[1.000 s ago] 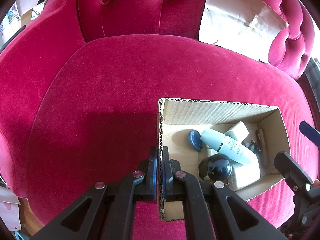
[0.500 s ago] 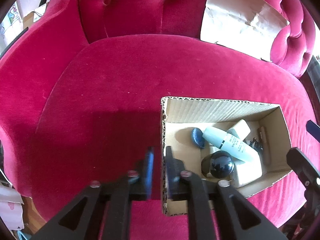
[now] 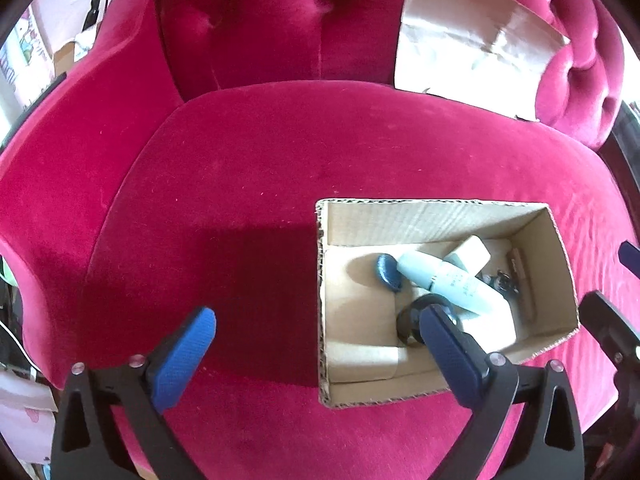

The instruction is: Organize rigid objects

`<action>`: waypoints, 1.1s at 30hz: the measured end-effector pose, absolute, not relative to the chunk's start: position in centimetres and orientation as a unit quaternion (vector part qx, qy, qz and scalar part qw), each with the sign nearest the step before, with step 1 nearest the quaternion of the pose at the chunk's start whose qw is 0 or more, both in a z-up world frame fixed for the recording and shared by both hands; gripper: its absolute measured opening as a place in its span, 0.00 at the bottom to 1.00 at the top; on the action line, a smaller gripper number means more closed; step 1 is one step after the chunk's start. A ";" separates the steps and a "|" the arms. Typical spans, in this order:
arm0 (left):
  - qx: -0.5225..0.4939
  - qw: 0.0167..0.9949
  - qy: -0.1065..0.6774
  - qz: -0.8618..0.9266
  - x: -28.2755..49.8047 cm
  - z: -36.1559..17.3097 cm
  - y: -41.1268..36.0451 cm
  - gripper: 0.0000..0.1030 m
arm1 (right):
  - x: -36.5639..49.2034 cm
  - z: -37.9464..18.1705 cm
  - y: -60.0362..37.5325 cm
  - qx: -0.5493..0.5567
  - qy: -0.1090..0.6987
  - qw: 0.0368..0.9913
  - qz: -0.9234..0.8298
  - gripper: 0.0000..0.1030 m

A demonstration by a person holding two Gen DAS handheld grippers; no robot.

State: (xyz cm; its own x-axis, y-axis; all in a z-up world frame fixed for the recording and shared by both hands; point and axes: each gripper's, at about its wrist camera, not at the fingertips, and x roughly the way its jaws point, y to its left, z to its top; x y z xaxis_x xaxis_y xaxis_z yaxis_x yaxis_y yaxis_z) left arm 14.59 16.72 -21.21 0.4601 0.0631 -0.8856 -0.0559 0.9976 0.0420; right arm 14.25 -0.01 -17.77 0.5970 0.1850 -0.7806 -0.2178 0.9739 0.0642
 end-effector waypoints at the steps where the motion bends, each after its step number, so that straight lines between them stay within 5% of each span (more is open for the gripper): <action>1: 0.007 0.856 0.516 0.035 14.3 -21.0 16.6 1.00 | 14.1 -17.8 -0.2 -0.016 0.437 0.892 0.111 1.00; 33: 0.015 0.880 0.474 0.029 2.0 -11.7 11.9 1.00 | 4.0 -8.0 -2.4 0.030 0.457 0.887 0.064 1.00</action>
